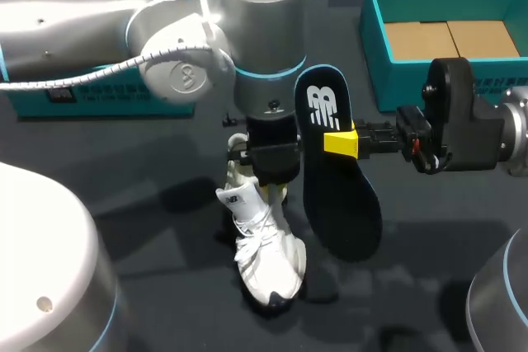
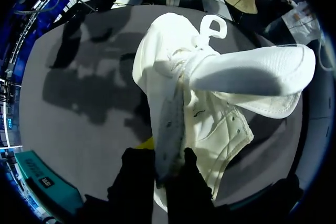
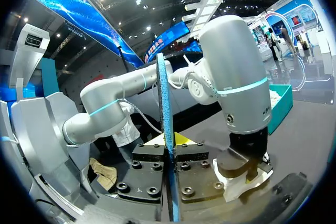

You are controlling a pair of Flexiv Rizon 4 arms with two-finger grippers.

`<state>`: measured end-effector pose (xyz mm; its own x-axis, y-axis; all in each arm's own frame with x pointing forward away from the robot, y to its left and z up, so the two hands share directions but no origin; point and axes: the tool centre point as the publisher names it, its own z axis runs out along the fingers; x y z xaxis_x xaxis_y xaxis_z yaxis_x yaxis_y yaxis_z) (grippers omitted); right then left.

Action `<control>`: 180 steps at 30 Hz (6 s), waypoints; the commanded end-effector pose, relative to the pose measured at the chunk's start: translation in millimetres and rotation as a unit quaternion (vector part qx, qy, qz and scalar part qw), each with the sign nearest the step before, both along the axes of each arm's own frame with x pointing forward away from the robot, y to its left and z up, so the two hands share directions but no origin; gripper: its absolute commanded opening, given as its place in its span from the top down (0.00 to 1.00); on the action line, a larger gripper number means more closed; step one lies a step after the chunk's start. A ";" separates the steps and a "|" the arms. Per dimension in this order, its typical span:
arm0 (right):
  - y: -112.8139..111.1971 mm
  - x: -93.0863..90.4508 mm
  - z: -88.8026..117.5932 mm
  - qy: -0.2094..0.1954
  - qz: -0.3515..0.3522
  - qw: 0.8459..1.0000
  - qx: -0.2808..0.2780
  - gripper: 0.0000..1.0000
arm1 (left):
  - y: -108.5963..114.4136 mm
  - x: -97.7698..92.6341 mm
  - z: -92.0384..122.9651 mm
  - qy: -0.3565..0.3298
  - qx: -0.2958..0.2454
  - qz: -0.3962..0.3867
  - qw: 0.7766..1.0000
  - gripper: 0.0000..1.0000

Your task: Take the shoe out of the shoebox, open the shoe tongue, remove and reinsert the insole, then place the shoe into the shoebox

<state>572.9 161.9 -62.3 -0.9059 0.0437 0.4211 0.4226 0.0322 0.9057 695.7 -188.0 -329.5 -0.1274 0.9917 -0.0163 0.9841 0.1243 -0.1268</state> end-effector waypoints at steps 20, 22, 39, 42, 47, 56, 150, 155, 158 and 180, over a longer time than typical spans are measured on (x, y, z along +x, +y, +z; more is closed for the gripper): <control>1.7 -1.0 -1.0 0.000 -0.002 1.000 0.000 1.00 | -34.5 -7.1 -40.0 -0.018 0.021 -0.059 0.998 1.00; 1.7 -1.0 -1.0 0.000 -0.002 1.000 0.000 1.00 | -37.4 -7.3 -44.2 -0.022 0.023 -0.059 0.998 1.00; 1.7 -1.0 -1.0 0.000 -0.002 1.000 0.000 1.00 | -51.6 5.7 -40.0 -0.005 0.019 -0.052 0.998 0.29; 1.7 -1.0 -1.0 0.000 -0.002 1.000 0.000 1.00 | -49.9 10.0 -21.6 0.002 -0.010 -0.043 0.999 0.00; 1.7 -1.0 -1.0 0.000 -0.002 1.000 0.000 1.00 | -39.4 12.0 24.4 0.016 -0.093 -0.029 0.995 0.00; 1.7 -1.0 -1.0 0.000 -0.002 1.000 0.000 1.00 | -34.3 11.4 54.1 0.019 -0.191 -0.022 0.981 0.00; -83.0 105.0 -13.5 0.203 -0.020 0.977 0.065 1.00 | -27.6 54.3 208.5 -0.128 -0.641 -0.013 0.756 0.00; -90.5 142.0 -18.2 0.288 -0.041 0.953 0.086 1.00 | -27.6 54.3 208.5 -0.128 -0.641 -0.013 0.756 0.00; -94.4 162.0 -26.8 0.350 -0.052 0.930 0.097 1.00 | -27.6 54.3 208.5 -0.128 -0.641 -0.013 0.756 0.00; -78.3 202.6 -40.5 0.457 -0.090 0.883 0.062 1.00 | -41.9 48.4 206.1 -0.130 -0.629 -0.020 0.766 0.00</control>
